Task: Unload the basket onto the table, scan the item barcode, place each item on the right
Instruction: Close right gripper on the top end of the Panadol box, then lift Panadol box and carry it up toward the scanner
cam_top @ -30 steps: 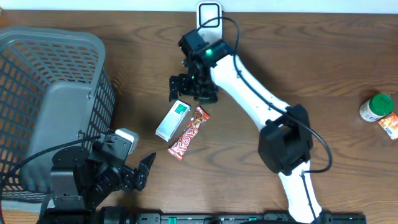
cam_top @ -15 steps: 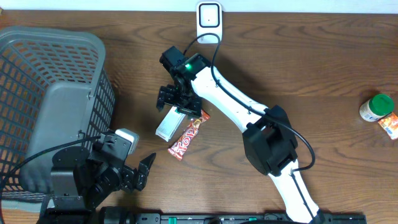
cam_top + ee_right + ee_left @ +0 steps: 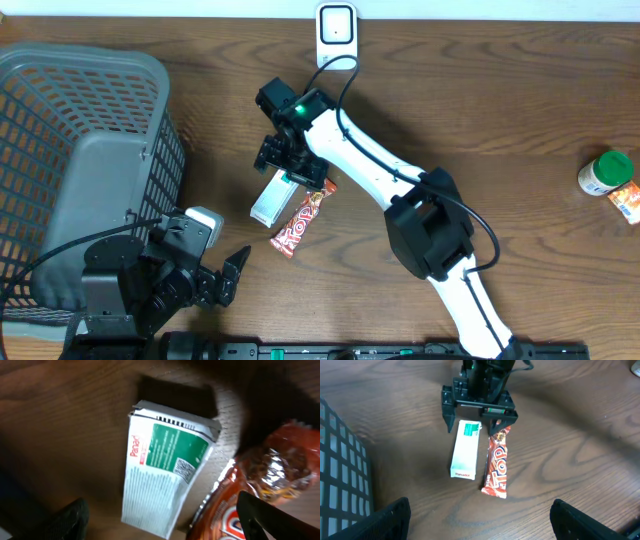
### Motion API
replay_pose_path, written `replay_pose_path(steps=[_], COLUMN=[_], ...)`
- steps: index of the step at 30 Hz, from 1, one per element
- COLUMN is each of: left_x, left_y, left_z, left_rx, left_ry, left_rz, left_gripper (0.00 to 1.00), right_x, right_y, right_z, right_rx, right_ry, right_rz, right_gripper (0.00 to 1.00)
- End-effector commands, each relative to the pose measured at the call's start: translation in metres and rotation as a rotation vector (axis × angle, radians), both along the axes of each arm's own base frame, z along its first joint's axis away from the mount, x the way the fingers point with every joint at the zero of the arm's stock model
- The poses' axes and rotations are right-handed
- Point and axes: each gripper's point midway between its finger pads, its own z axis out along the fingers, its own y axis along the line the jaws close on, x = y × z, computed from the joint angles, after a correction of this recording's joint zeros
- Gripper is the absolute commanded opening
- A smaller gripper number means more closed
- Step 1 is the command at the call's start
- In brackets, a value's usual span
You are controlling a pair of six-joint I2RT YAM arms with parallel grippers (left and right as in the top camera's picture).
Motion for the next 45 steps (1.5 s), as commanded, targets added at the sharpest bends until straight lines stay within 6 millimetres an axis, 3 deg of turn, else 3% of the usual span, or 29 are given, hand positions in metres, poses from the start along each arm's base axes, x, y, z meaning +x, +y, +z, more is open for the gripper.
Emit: replay_pose_path(steps=[1,13,15,21,28,32,38,45], left_x=[-0.001,-0.001,-0.001,-0.001,-0.001,-0.001,-0.001,-0.001], left_y=[-0.002,-0.002,-0.002,-0.002,-0.002,-0.002,-0.002,-0.002], left_z=[-0.001,-0.001,-0.001,-0.001,-0.001,-0.001,-0.001,-0.001], left_rx=[0.000,0.000,0.000,0.000,0.000,0.000,0.000,0.000], left_ry=[-0.002,-0.002,-0.002,-0.002,-0.002,-0.002,-0.002,-0.002], left_rz=[-0.022,-0.022,-0.022,-0.022,-0.022,-0.022,-0.022,-0.022], left_gripper=[0.87,0.87,0.87,0.87,0.87,0.87,0.87,0.87], right_x=[-0.006,-0.005,-0.006,-0.002,0.002,0.009,0.032,0.042], right_y=[0.003,0.008,0.007,0.005,-0.004,-0.014,-0.042,-0.110], right_z=[-0.017,-0.062,-0.069,-0.073,-0.069,-0.051,0.008,0.083], right_rx=[-0.027,-0.054,-0.062,-0.062,-0.065,-0.054,-0.047,-0.111], right_ry=[0.039,0.069,0.080,0.070,0.066,0.049,-0.051,-0.135], right_rz=[-0.051,-0.063,-0.063,-0.050,-0.004,0.007,-0.016,-0.097], right_gripper=[0.89,0.86,0.80,0.47,0.43,0.45,0.47,0.48])
